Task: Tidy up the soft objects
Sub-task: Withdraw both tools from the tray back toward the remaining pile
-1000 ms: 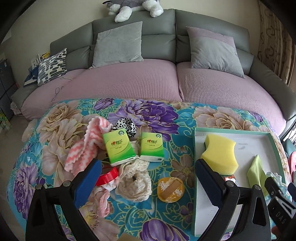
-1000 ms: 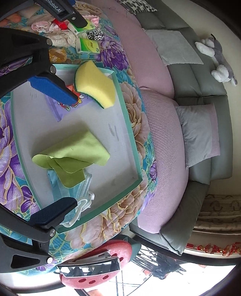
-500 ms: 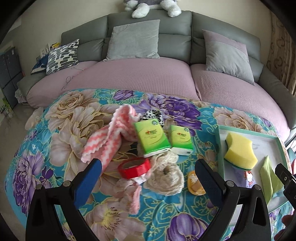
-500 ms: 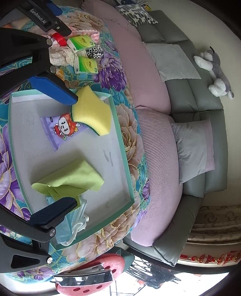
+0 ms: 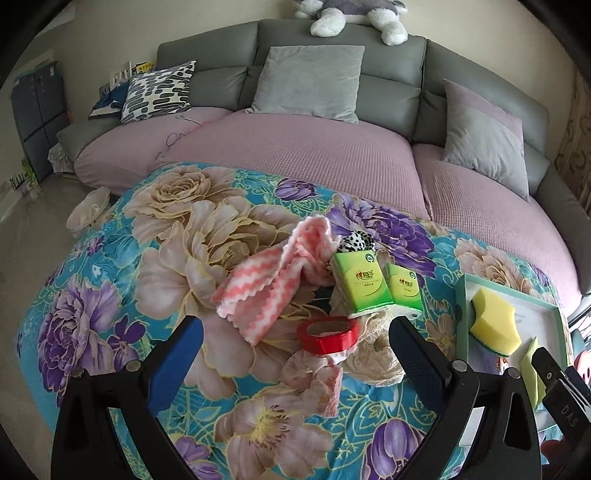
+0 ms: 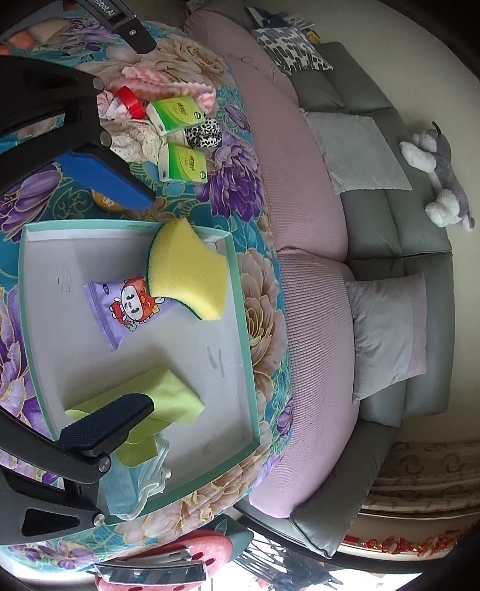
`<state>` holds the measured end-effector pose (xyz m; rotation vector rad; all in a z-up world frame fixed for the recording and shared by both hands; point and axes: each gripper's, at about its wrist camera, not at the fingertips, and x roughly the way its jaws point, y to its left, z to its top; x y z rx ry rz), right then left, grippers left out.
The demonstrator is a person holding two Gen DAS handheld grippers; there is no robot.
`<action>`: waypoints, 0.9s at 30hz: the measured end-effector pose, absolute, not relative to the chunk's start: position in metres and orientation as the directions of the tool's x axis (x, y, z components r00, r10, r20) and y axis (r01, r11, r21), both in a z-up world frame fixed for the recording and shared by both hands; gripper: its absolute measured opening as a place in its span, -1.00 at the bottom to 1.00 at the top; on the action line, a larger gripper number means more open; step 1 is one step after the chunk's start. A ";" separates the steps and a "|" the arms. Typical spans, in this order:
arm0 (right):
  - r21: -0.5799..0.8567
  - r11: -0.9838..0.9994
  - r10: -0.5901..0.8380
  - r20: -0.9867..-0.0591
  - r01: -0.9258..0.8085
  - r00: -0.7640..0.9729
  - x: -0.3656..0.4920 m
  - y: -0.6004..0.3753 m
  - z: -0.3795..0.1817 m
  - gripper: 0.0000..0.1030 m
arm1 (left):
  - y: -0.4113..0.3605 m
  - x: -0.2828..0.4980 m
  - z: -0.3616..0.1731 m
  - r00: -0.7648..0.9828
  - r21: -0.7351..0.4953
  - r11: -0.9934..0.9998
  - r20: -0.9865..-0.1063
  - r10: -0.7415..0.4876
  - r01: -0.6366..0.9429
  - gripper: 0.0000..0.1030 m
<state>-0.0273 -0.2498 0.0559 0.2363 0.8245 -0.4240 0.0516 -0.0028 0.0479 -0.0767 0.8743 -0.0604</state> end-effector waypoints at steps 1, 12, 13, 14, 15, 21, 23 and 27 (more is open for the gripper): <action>0.048 0.895 -0.259 -0.752 0.443 0.606 -0.027 -0.248 0.056 0.97 | 0.000 0.051 0.050 0.639 -0.092 0.996 -0.765 -0.081 0.016 0.95; 0.100 0.942 -0.136 -0.759 0.320 0.637 -0.011 -0.211 0.046 0.97 | 0.038 0.053 0.030 0.574 -0.169 0.982 -0.813 -0.092 -0.083 0.95; 0.105 0.946 -0.124 -0.758 0.307 0.640 -0.009 -0.206 0.045 0.97 | 0.041 0.055 0.024 0.562 -0.165 0.982 -0.822 -0.088 -0.088 0.95; 0.109 0.949 -0.114 -0.756 0.296 0.645 -0.007 -0.201 0.043 0.97 | 0.045 0.057 0.016 0.547 -0.164 0.981 -0.833 -0.084 -0.099 0.95; 0.116 0.953 -0.098 -0.757 0.279 0.647 -0.005 -0.196 0.041 0.97 | 0.047 0.059 0.010 0.528 -0.166 0.979 -0.845 -0.081 -0.116 0.95; 0.140 0.965 -0.038 -0.763 0.222 0.645 0.006 -0.174 0.025 0.97 | 0.049 0.067 -0.002 0.491 -0.200 0.974 -0.862 -0.123 -0.107 0.95; 0.127 0.968 -0.044 -0.763 0.216 0.645 0.006 -0.170 0.023 0.97 | 0.047 0.068 -0.009 0.479 -0.204 0.974 -0.867 -0.134 -0.097 0.95; 0.136 0.964 -0.039 -0.776 0.229 0.630 0.007 -0.174 0.015 0.96 | 0.040 0.070 -0.020 0.427 -0.236 0.970 -0.884 -0.189 -0.060 0.95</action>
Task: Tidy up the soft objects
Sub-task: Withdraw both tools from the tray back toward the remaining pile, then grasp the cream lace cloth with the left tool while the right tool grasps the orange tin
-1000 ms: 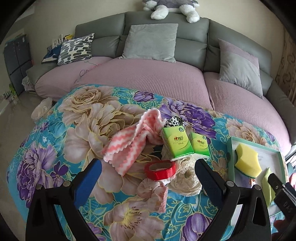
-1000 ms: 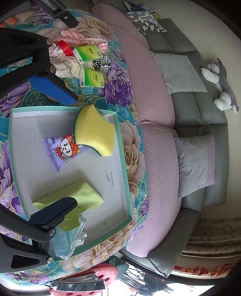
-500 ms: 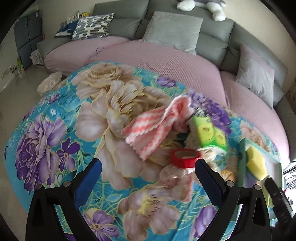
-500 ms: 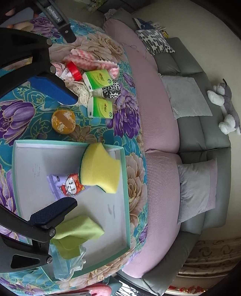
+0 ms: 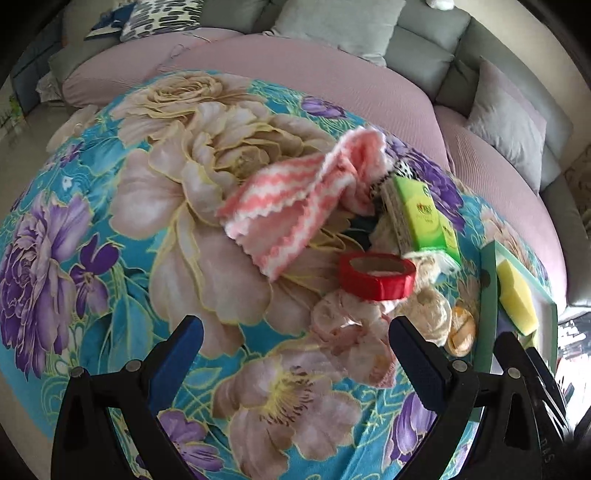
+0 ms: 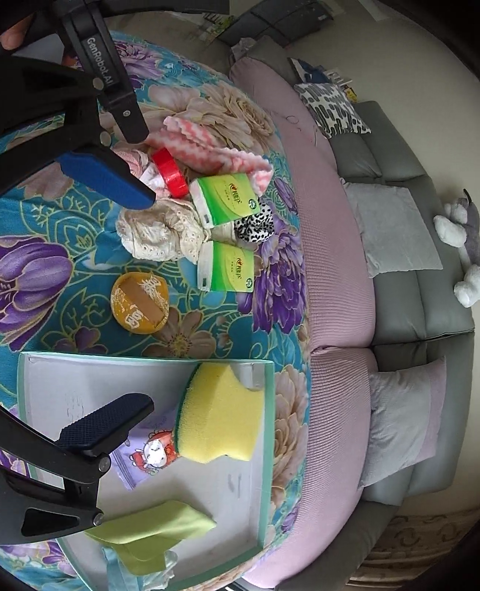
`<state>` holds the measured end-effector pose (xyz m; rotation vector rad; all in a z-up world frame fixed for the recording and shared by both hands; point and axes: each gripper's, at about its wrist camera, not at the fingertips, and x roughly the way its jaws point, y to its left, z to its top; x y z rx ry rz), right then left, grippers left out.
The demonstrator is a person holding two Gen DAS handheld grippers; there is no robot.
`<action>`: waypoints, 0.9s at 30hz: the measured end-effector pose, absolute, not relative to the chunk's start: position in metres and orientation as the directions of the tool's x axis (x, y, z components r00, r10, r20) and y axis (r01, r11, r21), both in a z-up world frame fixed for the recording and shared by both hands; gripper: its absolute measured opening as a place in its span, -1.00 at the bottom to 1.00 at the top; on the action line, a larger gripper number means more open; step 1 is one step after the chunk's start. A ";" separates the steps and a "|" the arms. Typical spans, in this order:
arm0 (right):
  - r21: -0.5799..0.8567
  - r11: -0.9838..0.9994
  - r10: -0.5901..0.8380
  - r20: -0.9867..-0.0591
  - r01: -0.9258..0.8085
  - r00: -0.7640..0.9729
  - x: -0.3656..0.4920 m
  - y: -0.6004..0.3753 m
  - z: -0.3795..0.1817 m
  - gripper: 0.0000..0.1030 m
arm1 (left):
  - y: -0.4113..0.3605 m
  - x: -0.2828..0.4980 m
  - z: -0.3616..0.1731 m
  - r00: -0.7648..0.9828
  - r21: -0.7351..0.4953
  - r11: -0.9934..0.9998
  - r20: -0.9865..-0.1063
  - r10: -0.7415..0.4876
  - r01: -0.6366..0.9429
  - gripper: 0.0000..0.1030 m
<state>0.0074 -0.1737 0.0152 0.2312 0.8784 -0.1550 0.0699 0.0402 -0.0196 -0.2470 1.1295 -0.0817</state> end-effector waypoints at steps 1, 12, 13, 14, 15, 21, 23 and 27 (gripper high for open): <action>0.142 0.963 -0.036 -0.778 0.231 0.628 0.007 -0.175 0.013 0.94 | 0.037 0.070 -0.020 0.418 -0.237 0.970 -0.887 -0.197 -0.046 0.95; 0.147 0.969 -0.008 -0.781 0.197 0.624 0.009 -0.168 0.000 0.27 | 0.015 0.077 -0.044 0.326 -0.275 0.961 -0.905 -0.272 0.038 0.74; 0.151 0.969 0.001 -0.790 0.193 0.613 0.010 -0.168 -0.005 0.20 | 0.014 0.077 -0.046 0.319 -0.274 0.961 -0.908 -0.272 0.039 0.51; 0.148 0.970 0.002 -0.801 0.195 0.598 0.013 -0.167 -0.009 0.18 | 0.013 0.078 -0.047 0.312 -0.275 0.961 -0.910 -0.274 0.042 0.44; 0.140 0.970 -0.005 -0.808 0.201 0.590 0.015 -0.168 -0.012 0.16 | 0.012 0.079 -0.048 0.303 -0.278 0.960 -0.912 -0.278 0.046 0.44; 0.149 0.969 0.010 -0.825 0.199 0.565 0.022 -0.168 -0.030 -0.05 | 0.006 0.084 -0.053 0.278 -0.278 0.959 -0.918 -0.283 0.057 0.27; 0.127 0.972 -0.007 -0.823 0.196 0.567 0.023 -0.165 -0.030 -0.05 | 0.003 0.087 -0.054 0.278 -0.269 0.961 -0.920 -0.277 0.066 0.19; 0.103 0.975 -0.024 -0.831 0.197 0.555 0.025 -0.164 -0.031 -0.05 | 0.002 0.089 -0.055 0.274 -0.252 0.965 -0.926 -0.261 0.068 -0.01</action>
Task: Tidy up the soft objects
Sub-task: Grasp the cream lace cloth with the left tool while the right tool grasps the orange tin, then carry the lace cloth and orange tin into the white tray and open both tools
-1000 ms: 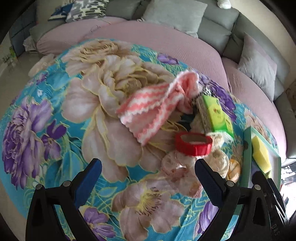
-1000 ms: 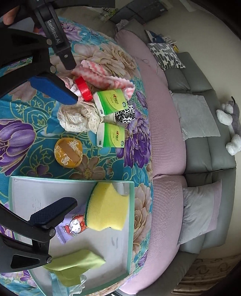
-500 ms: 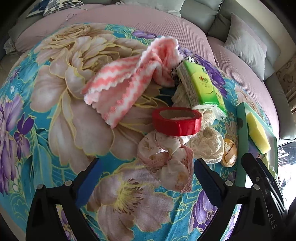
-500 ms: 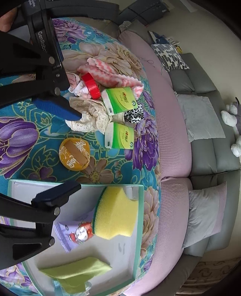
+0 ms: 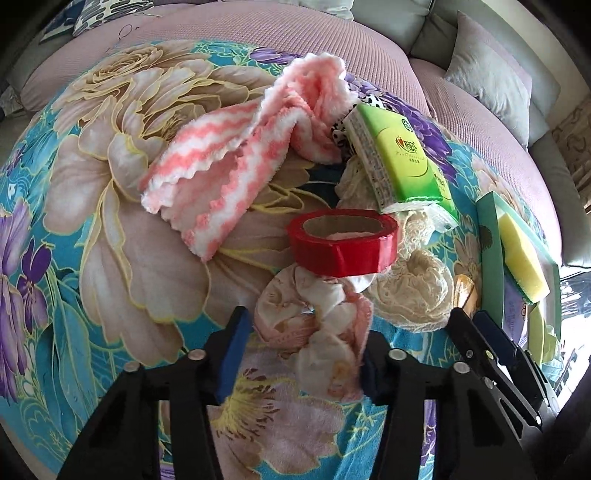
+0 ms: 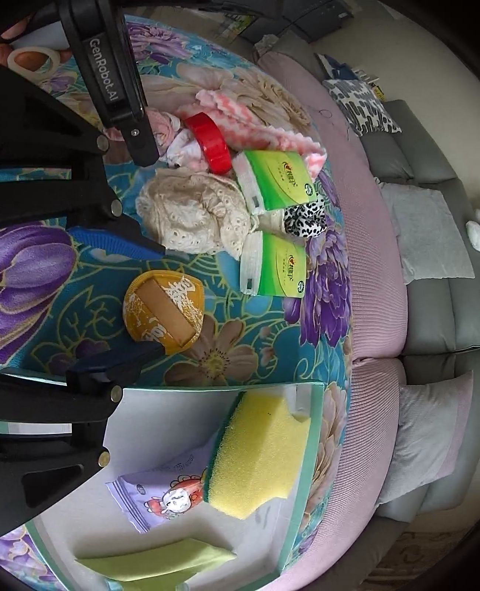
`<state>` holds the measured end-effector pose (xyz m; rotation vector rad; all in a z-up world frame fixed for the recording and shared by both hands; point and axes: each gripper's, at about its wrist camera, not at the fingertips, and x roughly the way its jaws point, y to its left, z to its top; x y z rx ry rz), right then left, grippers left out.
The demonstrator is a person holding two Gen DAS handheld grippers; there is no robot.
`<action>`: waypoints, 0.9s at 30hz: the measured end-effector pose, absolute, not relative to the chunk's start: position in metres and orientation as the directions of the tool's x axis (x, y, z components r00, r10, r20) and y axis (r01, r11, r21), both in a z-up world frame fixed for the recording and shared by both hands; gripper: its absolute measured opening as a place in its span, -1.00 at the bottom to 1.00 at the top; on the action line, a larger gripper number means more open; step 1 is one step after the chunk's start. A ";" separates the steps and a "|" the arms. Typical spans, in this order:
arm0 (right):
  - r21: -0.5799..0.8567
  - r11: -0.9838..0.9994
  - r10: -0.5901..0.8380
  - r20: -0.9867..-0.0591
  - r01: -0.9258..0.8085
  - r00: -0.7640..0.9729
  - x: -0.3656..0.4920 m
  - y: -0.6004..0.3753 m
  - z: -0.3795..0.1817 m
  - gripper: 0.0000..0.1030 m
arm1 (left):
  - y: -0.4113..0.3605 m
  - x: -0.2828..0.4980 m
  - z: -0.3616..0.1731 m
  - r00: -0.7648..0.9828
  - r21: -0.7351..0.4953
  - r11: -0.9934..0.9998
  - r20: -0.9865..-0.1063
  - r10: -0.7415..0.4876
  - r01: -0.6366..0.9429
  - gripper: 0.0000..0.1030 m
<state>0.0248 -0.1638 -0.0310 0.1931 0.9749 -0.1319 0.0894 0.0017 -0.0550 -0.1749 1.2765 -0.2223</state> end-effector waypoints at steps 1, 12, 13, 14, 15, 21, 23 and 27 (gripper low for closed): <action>0.101 0.975 -0.027 -0.832 0.199 0.553 0.025 -0.164 -0.032 -0.05 | -0.001 0.092 -0.056 0.275 -0.247 0.966 -0.927 -0.257 0.069 -0.06; 0.071 0.974 -0.056 -0.844 0.214 0.534 0.029 -0.164 -0.032 -0.31 | 0.006 0.087 -0.056 0.289 -0.227 0.972 -0.928 -0.236 0.063 -0.56; 0.080 0.974 -0.049 -0.842 0.213 0.538 0.028 -0.165 -0.030 -0.39 | 0.006 0.088 -0.056 0.290 -0.236 0.970 -0.925 -0.244 0.062 -0.57; 0.088 0.973 -0.042 -0.839 0.213 0.542 0.027 -0.166 -0.029 -0.42 | 0.007 0.087 -0.055 0.293 -0.242 0.968 -0.923 -0.250 0.062 -0.58; 0.095 0.972 -0.038 -0.837 0.213 0.546 0.026 -0.166 -0.027 -0.48 | 0.010 0.085 -0.053 0.296 -0.247 0.967 -0.921 -0.254 0.063 -0.58; 0.121 0.968 -0.023 -0.833 0.222 0.553 0.022 -0.169 -0.021 -0.64 | 0.015 0.079 -0.040 0.323 -0.264 0.962 -0.906 -0.272 0.071 -0.59; 0.129 0.966 -0.021 -0.828 0.226 0.560 0.020 -0.171 -0.017 -0.67 | 0.016 0.079 -0.037 0.332 -0.270 0.961 -0.902 -0.277 0.067 -0.59; 0.150 0.960 -0.016 -0.816 0.238 0.578 0.016 -0.176 -0.011 -0.69 | 0.023 0.074 -0.030 0.351 -0.277 0.959 -0.894 -0.279 0.056 -0.59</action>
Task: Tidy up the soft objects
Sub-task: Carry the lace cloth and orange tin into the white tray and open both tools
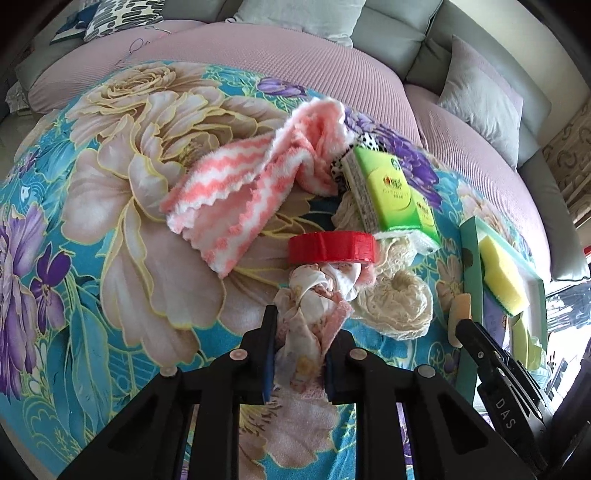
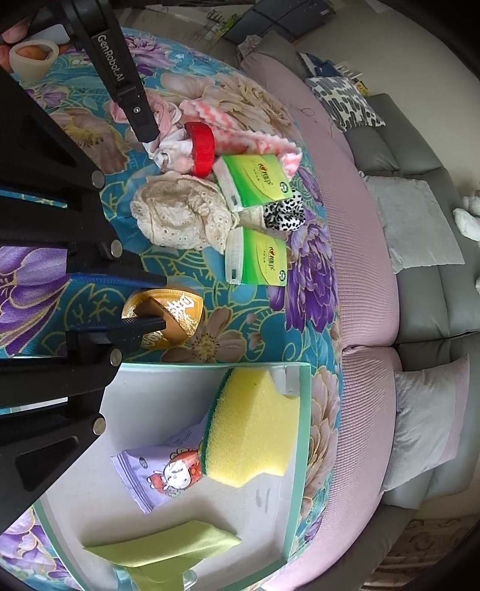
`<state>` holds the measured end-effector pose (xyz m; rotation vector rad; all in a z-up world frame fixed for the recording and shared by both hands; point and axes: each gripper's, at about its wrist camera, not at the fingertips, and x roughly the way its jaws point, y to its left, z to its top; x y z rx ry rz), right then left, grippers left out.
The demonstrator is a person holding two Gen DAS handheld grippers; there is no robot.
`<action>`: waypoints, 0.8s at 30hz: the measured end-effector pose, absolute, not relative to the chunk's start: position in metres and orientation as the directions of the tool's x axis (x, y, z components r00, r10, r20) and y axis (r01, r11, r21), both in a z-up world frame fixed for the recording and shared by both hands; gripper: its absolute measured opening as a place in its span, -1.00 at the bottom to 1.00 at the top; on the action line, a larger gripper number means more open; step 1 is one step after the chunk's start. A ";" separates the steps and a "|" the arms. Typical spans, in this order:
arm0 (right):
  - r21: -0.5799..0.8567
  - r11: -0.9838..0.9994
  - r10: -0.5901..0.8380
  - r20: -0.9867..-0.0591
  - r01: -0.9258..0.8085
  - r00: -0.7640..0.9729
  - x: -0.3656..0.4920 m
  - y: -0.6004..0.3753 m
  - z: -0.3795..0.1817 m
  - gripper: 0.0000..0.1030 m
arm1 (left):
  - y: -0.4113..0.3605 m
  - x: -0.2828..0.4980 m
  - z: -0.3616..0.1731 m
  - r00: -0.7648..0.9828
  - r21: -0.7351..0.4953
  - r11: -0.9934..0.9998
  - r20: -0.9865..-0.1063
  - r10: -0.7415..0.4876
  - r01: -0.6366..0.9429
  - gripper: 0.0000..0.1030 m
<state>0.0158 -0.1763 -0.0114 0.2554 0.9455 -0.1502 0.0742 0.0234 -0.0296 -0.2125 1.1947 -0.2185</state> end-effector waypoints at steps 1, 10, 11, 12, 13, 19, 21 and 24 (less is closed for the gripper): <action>0.160 0.957 -0.010 -0.813 0.240 0.583 0.015 -0.178 -0.010 -0.69 | 0.025 0.074 -0.028 0.357 -0.279 0.959 -0.892 -0.279 0.053 -0.59; 0.199 0.952 -0.002 -0.753 0.231 0.658 -0.001 -0.183 0.019 -0.69 | 0.032 0.065 -0.001 0.428 -0.292 0.954 -0.856 -0.291 0.066 -0.62; 0.200 0.952 -0.005 -0.746 0.230 0.666 -0.003 -0.183 0.022 -0.69 | 0.032 0.064 0.004 0.439 -0.291 0.954 -0.850 -0.292 0.070 -0.62; 0.202 0.952 -0.005 -0.738 0.229 0.674 -0.005 -0.184 0.026 -0.69 | 0.033 0.062 0.009 0.453 -0.292 0.953 -0.842 -0.293 0.074 -0.62; 0.205 0.952 -0.007 -0.730 0.228 0.684 -0.007 -0.184 0.030 -0.69 | 0.032 0.062 0.012 0.461 -0.293 0.953 -0.837 -0.295 0.077 -0.62; 0.218 0.949 -0.013 -0.692 0.227 0.722 -0.018 -0.190 0.048 -0.69 | 0.029 0.047 0.053 0.578 -0.275 0.955 -0.763 -0.289 0.115 -0.62; 0.221 0.947 -0.016 -0.691 0.232 0.723 -0.018 -0.192 0.049 -0.69 | 0.027 0.043 0.065 0.607 -0.280 0.951 -0.735 -0.302 0.134 -0.62; 0.218 0.944 -0.027 -0.696 0.247 0.717 -0.019 -0.196 0.048 -0.69 | 0.020 0.040 0.072 0.620 -0.281 0.946 -0.717 -0.320 0.164 -0.62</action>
